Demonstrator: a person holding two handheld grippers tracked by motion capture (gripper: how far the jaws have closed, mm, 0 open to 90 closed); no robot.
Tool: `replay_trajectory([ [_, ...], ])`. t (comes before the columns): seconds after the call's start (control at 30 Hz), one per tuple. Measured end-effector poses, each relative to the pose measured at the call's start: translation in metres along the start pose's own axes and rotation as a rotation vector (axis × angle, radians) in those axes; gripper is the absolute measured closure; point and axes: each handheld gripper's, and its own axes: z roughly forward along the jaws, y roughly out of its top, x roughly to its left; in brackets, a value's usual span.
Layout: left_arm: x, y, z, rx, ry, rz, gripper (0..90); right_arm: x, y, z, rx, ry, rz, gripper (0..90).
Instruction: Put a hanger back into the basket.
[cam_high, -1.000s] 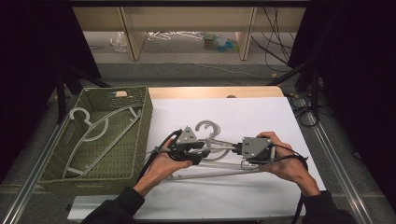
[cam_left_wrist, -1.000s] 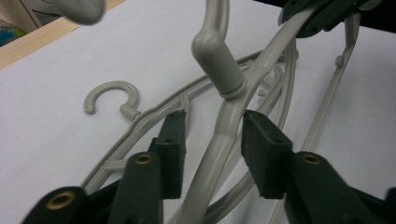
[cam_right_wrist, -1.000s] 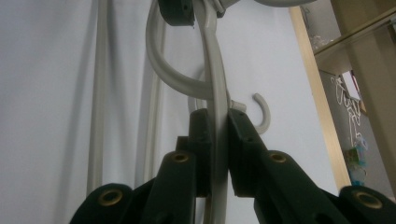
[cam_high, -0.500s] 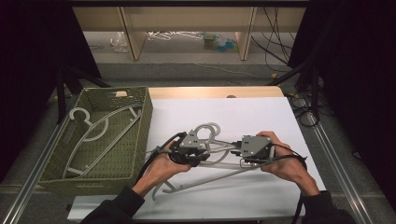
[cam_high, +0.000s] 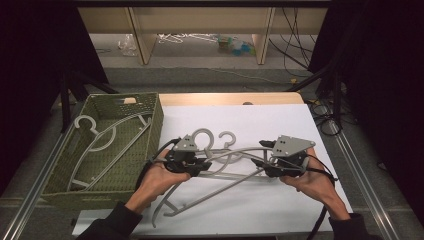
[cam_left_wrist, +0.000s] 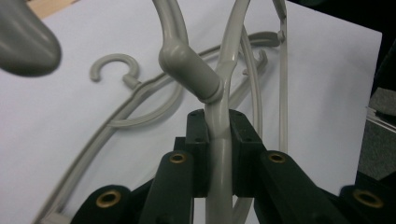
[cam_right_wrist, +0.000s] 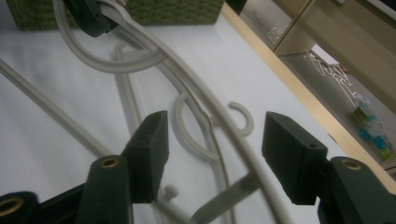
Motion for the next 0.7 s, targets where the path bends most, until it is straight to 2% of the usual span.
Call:
replay_trajectory([
  [0.03, 0.000, 0.000, -0.003, -0.008, 0.008, -0.010, 80.2, 0.003, -0.001, -0.003, -0.024, -0.001, 0.022, 39.6],
  [0.07, 0.001, 0.000, -0.007, 0.001, 0.013, 0.004, 80.2, 0.006, -0.002, -0.004, -0.039, 0.000, 0.034, 39.6],
  [0.1, 0.000, 0.000, -0.010, -0.009, 0.016, -0.011, 80.2, 0.010, -0.004, -0.006, -0.055, 0.003, 0.051, 39.5],
  [0.13, 0.000, 0.000, -0.014, 0.006, 0.026, 0.001, 80.2, 0.014, -0.007, -0.008, -0.067, 0.001, 0.058, 38.8],
  [0.2, -0.001, 0.001, -0.021, 0.006, 0.037, -0.003, 80.2, 0.021, -0.010, -0.011, -0.067, 0.015, 0.083, 38.5],
  [0.23, -0.002, 0.002, -0.023, -0.003, 0.040, -0.014, 80.2, 0.023, -0.012, -0.012, -0.066, 0.017, 0.083, 38.5],
  [0.3, -0.001, 0.004, -0.030, -0.006, 0.040, -0.012, 80.2, 0.028, -0.014, -0.013, -0.078, 0.011, 0.091, 38.4],
  [0.33, -0.002, 0.005, -0.033, -0.028, 0.040, -0.030, 80.2, 0.029, -0.014, -0.014, -0.076, 0.023, 0.094, 38.3],
  [0.4, -0.001, 0.008, -0.041, -0.034, 0.056, -0.027, 80.2, 0.035, -0.016, -0.016, -0.090, 0.027, 0.103, 38.6],
  [0.53, 0.003, 0.017, -0.064, -0.070, 0.071, -0.048, 80.3, 0.038, -0.019, -0.018, -0.102, 0.037, 0.118, 37.2],
  [0.6, 0.007, 0.021, -0.080, -0.077, 0.091, -0.045, 80.2, 0.039, -0.022, -0.019, -0.098, 0.047, 0.132, 36.5],
  [0.63, 0.012, 0.024, -0.092, -0.096, 0.101, -0.056, 80.2, 0.040, -0.024, -0.018, -0.101, 0.052, 0.139, 36.2],
  [0.67, 0.012, 0.024, -0.092, -0.096, 0.101, -0.056, 80.1, 0.040, -0.025, -0.018, -0.098, 0.065, 0.145, 36.3],
  [0.7, 0.014, 0.026, -0.099, -0.091, 0.111, -0.064, 80.2, 0.041, -0.028, -0.017, -0.101, 0.071, 0.153, 36.2],
])
